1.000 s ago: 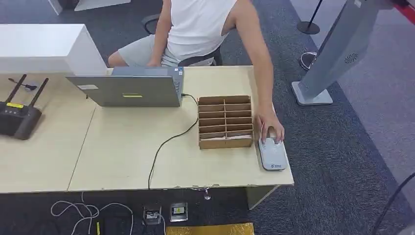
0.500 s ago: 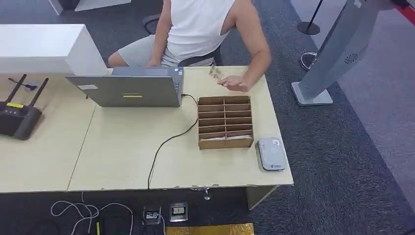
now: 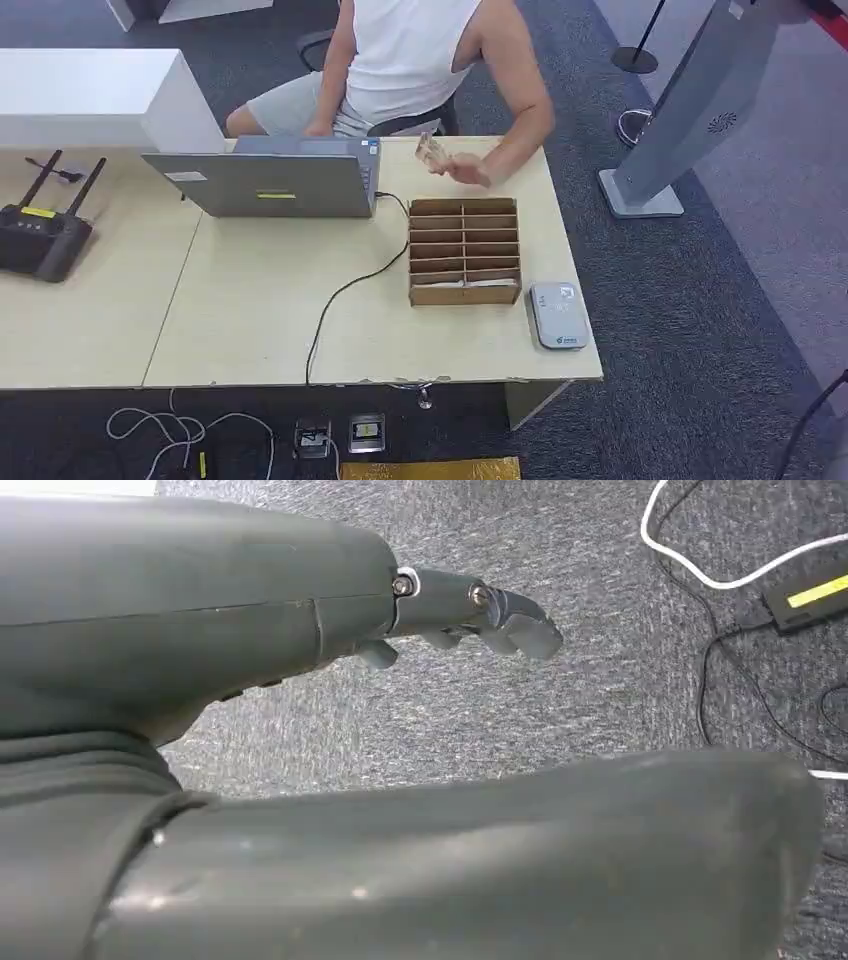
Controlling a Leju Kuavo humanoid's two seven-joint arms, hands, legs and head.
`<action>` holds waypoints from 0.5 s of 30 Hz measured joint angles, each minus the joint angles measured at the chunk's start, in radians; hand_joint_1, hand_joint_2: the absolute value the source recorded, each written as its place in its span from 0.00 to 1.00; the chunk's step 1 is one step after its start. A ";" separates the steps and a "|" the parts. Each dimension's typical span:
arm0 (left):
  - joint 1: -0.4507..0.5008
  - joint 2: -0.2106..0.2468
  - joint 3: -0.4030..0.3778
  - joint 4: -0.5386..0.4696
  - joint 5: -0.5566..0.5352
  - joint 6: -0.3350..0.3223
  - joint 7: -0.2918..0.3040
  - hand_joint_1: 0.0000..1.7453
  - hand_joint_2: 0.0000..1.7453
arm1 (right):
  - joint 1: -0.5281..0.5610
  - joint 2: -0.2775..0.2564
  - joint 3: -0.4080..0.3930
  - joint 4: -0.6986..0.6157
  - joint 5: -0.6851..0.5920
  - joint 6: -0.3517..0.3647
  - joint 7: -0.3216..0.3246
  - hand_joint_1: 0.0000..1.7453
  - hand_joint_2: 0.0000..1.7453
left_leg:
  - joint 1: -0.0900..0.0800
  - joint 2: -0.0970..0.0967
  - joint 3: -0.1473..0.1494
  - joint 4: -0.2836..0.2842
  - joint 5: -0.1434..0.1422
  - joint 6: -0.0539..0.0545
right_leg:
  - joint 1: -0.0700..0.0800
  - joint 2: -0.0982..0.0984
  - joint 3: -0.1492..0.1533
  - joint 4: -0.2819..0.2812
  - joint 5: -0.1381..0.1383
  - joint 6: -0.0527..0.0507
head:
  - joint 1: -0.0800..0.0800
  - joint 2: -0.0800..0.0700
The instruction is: Pass the card to the sensor for recognition and then transmit it.
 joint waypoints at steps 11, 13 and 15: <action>0.000 0.000 0.000 0.000 -0.014 -0.018 -0.003 0.00 0.00 | 0.018 0.046 0.330 -0.405 0.157 0.202 0.051 0.00 1.00 | 0.000 -0.002 0.000 0.000 0.001 0.000 | 0.000 -0.001 0.000 0.000 0.000 0.001 | 0.001 0.000; 0.000 0.000 0.000 0.000 -0.016 -0.022 -0.003 0.00 0.00 | 0.025 0.053 0.379 -0.449 0.196 0.268 0.050 0.00 1.00 | 0.000 -0.002 0.000 0.000 0.001 0.000 | 0.000 -0.001 0.000 0.000 0.000 0.001 | 0.000 0.000; -0.003 0.000 0.000 0.000 -0.017 -0.025 -0.003 0.00 0.00 | 0.038 0.062 0.441 -0.495 0.233 0.311 0.056 0.00 1.00 | 0.000 -0.002 0.000 0.000 0.001 0.000 | 0.000 -0.001 -0.001 0.000 0.000 0.001 | 0.000 0.000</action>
